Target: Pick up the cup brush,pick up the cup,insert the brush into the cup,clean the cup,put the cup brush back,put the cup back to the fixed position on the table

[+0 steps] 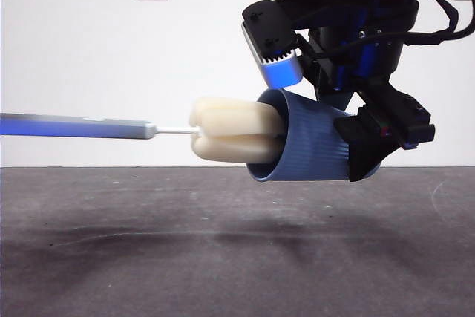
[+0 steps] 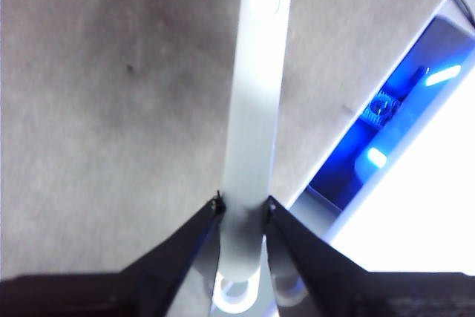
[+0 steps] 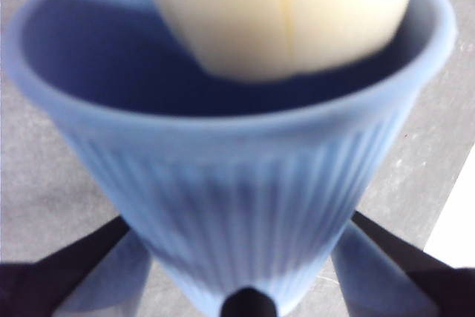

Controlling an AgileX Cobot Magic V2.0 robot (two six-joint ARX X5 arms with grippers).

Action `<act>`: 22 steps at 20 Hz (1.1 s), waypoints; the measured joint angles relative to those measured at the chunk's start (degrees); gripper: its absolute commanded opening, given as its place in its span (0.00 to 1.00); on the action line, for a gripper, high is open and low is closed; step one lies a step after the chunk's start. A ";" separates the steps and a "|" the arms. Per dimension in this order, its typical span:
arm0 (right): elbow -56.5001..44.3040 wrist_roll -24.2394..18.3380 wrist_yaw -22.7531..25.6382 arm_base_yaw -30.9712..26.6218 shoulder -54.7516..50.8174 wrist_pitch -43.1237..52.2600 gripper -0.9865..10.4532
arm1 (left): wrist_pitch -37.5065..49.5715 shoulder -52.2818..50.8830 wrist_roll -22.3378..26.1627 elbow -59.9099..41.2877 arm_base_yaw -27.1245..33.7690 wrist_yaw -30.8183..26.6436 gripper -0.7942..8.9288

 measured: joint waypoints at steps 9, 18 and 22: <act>0.00 0.20 -0.04 1.03 0.00 0.04 0.07 | 15.74 9.75 0.44 0.00 -1.46 6.27 0.07; 0.00 1.60 -0.04 2.16 0.00 -0.57 0.07 | 8.48 11.08 -1.57 0.00 -3.78 -0.39 0.07; 0.00 2.25 0.02 2.16 0.00 -0.59 0.07 | 0.96 6.49 -2.99 0.00 -3.76 -4.63 0.07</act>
